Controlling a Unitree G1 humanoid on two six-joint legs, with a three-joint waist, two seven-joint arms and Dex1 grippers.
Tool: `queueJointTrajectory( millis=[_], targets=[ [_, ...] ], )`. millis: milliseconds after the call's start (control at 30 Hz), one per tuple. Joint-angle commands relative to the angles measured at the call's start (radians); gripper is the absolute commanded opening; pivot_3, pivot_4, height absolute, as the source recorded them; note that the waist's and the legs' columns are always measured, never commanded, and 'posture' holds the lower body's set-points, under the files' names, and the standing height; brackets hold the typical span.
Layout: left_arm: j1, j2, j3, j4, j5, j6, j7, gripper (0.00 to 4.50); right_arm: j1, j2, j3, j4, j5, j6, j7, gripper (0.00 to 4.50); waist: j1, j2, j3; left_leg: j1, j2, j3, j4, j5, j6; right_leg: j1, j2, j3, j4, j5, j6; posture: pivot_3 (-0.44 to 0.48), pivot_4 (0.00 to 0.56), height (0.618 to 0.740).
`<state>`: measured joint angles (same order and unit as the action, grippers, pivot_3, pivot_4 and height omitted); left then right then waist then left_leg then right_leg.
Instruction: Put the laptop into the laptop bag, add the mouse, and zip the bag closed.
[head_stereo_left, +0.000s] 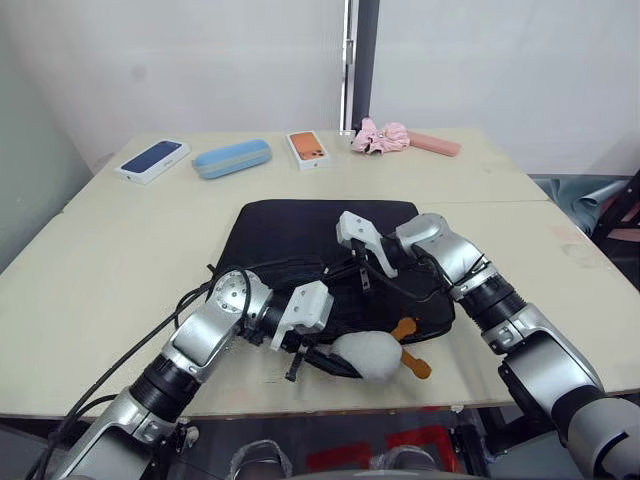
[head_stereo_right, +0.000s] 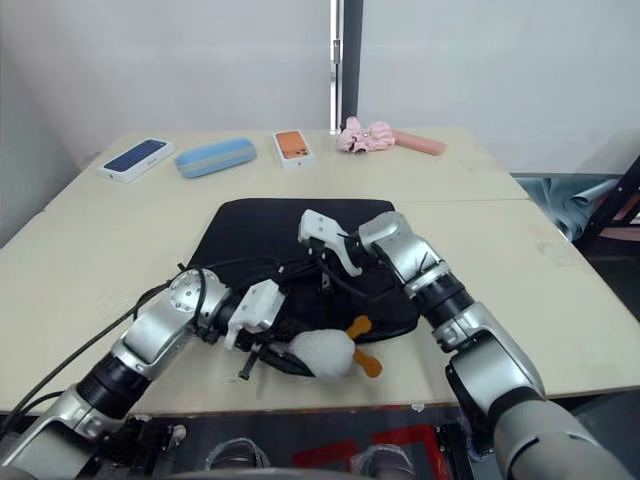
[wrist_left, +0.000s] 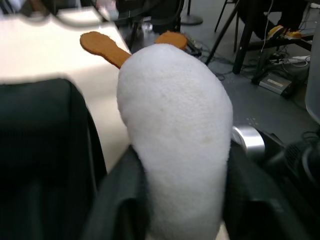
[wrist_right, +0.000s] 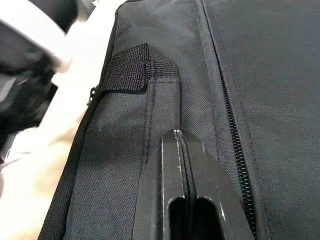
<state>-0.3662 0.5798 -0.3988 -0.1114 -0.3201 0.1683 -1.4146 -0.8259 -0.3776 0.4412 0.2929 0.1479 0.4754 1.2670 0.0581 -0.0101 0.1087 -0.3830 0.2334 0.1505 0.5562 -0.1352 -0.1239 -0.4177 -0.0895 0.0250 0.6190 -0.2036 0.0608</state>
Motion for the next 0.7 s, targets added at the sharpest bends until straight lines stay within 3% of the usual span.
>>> queueJointTrajectory(
  millis=[33, 167, 467, 567, 700],
  targets=[
    [0.026, 0.055, 0.029, 0.008, 0.081, -0.043, 0.050, 3.16, 0.048, -0.019, 0.054, 0.050, -0.062, 0.039, -0.012, 0.00, 0.001, 0.000, 0.000, 0.000, 0.000, 0.000, 0.000, 0.000, 0.000, 0.000, 0.000, 0.000, 0.000, 0.000, 0.000, 0.000, 0.150, 0.740],
    [0.052, 0.074, 0.028, -0.002, 0.152, -0.075, 0.127, 4.45, 0.047, -0.018, 0.054, 0.054, -0.062, 0.035, -0.014, 0.00, 0.001, 0.001, 0.000, 0.000, 0.000, 0.000, 0.000, 0.000, 0.000, 0.001, -0.001, 0.000, 0.000, 0.000, 0.000, 0.000, 0.150, 0.740],
    [0.100, 0.094, 0.043, -0.114, 0.127, -0.001, 0.158, 4.45, 0.036, -0.016, 0.055, 0.066, -0.063, 0.022, -0.007, 0.00, 0.000, 0.001, 0.000, 0.000, 0.000, -0.001, 0.000, 0.000, 0.000, 0.000, 0.000, 0.000, 0.000, 0.000, 0.000, 0.000, 0.150, 0.740],
    [0.121, 0.139, 0.091, -0.159, 0.092, 0.007, 0.146, 4.45, 0.037, -0.018, 0.054, 0.064, -0.063, 0.021, -0.005, 0.00, -0.002, 0.001, 0.001, 0.000, 0.000, 0.000, 0.000, 0.000, 0.000, 0.000, 0.000, 0.000, 0.000, 0.000, 0.000, 0.000, 0.150, 0.740],
    [0.177, 0.264, 0.177, -0.233, 0.021, 0.047, 0.090, 4.45, 0.039, -0.025, 0.049, 0.059, -0.061, 0.023, -0.002, 0.00, -0.003, 0.002, 0.002, -0.001, 0.000, 0.000, -0.001, 0.000, 0.000, -0.001, 0.000, 0.000, -0.001, 0.000, 0.000, 0.000, 0.150, 0.740]
  ],
)
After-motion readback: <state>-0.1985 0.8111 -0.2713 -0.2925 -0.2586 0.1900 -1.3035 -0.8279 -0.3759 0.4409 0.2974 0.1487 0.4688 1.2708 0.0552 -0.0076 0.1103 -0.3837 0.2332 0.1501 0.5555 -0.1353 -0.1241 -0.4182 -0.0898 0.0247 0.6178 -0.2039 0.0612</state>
